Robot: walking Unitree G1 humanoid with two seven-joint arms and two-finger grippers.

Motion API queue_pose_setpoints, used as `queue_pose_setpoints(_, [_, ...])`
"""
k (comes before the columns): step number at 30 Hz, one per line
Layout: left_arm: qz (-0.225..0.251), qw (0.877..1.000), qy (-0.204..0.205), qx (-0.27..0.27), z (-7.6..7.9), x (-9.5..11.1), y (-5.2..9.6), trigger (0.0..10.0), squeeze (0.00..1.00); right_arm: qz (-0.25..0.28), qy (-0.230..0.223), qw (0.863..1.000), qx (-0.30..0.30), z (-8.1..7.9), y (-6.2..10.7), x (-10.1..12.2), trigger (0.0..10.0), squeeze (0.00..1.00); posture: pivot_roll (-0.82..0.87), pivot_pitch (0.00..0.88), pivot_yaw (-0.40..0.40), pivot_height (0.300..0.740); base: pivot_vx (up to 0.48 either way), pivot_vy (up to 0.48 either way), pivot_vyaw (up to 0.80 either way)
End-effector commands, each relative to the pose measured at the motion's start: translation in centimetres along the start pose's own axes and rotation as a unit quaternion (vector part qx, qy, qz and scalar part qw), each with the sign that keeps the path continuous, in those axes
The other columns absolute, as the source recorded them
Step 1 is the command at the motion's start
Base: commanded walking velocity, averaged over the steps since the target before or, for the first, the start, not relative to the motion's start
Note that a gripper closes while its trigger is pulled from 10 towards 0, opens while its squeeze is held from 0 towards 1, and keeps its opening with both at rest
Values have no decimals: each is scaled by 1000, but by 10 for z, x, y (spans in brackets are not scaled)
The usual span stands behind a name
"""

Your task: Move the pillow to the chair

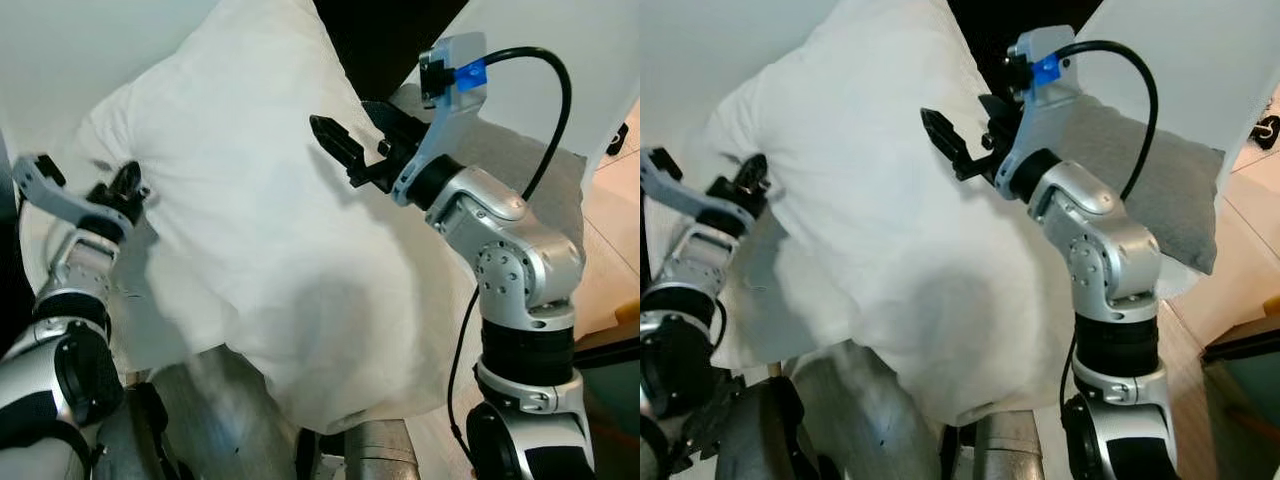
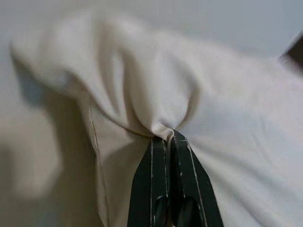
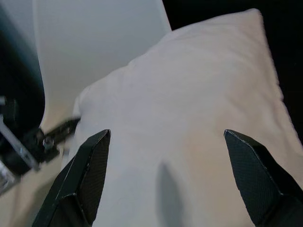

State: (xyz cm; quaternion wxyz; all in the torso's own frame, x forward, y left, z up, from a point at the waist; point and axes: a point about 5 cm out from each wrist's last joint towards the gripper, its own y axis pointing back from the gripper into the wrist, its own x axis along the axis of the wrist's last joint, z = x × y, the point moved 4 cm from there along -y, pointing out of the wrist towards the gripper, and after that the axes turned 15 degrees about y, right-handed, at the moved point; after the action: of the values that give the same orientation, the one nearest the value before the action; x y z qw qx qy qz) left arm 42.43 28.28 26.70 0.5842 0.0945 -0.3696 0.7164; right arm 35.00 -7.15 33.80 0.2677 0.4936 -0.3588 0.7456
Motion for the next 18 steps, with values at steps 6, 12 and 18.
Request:
queue_pose_setpoints(6, [92, 989, -65, -94, 70, 55, -26, 0, 0, 13, -15, 1000, -7, 0, 1, -2, 10000, 0, -197, 350, -150, 376, 0, 0, 0])
queue_pose_setpoints(12, [166, 931, -237, -225, 182, 98, -31, 0, 0, 35, -25, 999, -7, -5, -6, -1, 10000, 0, -128, 300, -128, 376, 0, 0, 0])
queue_pose_setpoints(18, [268, 841, -385, -269, 267, 146, -12, 0, 0, 57, -38, 998, -13, -6, -12, -2, 10000, 0, -44, 238, -102, 376, 0, 0, 0])
